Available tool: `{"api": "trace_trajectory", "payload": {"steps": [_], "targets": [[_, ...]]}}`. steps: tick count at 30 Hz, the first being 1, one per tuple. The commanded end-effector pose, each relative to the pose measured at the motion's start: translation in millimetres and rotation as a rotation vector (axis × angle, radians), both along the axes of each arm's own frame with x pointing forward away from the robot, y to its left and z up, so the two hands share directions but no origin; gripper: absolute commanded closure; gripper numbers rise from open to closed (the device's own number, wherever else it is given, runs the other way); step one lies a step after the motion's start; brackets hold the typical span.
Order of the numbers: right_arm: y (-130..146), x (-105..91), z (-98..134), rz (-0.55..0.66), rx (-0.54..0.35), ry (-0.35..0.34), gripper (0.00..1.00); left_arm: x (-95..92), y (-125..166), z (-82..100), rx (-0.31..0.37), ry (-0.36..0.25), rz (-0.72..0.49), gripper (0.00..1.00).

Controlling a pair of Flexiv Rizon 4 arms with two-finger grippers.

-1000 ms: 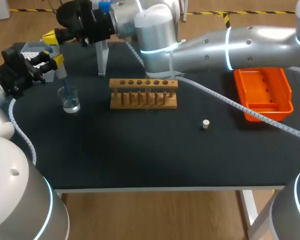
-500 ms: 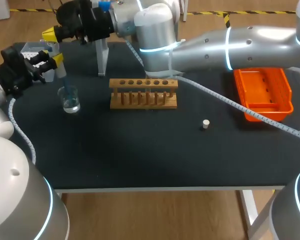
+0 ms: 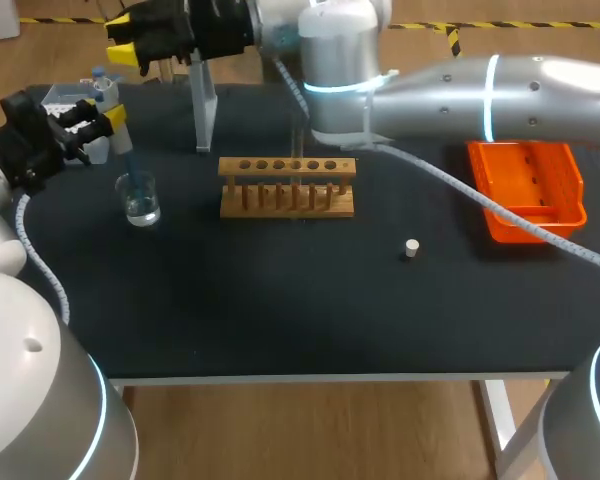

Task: Invert the test tube, pick up the pipette, mount the tip to pipette, aspirate from beaker and dispense into the tube, eject the tip, return the pipette, and cap with the stopper.

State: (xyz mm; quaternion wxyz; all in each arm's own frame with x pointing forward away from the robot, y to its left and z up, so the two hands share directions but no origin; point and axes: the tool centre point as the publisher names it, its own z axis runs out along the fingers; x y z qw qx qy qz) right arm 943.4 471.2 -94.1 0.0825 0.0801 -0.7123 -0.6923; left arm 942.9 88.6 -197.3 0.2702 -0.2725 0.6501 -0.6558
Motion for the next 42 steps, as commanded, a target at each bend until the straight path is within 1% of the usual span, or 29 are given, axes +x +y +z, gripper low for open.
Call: {"api": "trace_trajectory", "payload": {"steps": [1, 9, 16, 20, 26, 32, 42], "targets": [[-41.8, -6.8, 7.3, -0.038, -0.020, -0.017, 0.00, 0.0, -0.7, 0.3, 0.001, 0.000, 0.002, 1.00], [-107.0, -0.2, 3.1, -0.082, -0.073, -0.061, 0.00, 0.0, -0.7, 0.3, 0.001, 0.000, 0.002, 1.00], [-166.3, 8.5, -11.7, -0.125, -0.112, -0.076, 0.00, 0.0, -0.7, 0.3, 0.001, 0.000, 0.002, 1.00], [-189.9, 12.4, -18.2, -0.129, -0.127, -0.086, 0.00, 0.0, -0.7, 0.3, 0.001, 0.000, 0.002, 1.00], [-214.5, 18.7, -31.3, -0.121, -0.149, -0.106, 0.00, 0.0, -0.7, 0.3, 0.001, 0.000, 0.002, 1.00], [-232.5, 26.7, -52.7, -0.115, -0.172, -0.113, 0.00, 0.0, -0.7, 0.3, 0.001, 0.000, 0.002, 1.00], [-246.7, 36.7, -92.8, -0.103, -0.183, -0.090, 0.00, 0.0, -0.7, 0.3, 0.001, 0.000, 0.002, 1.00]]}}
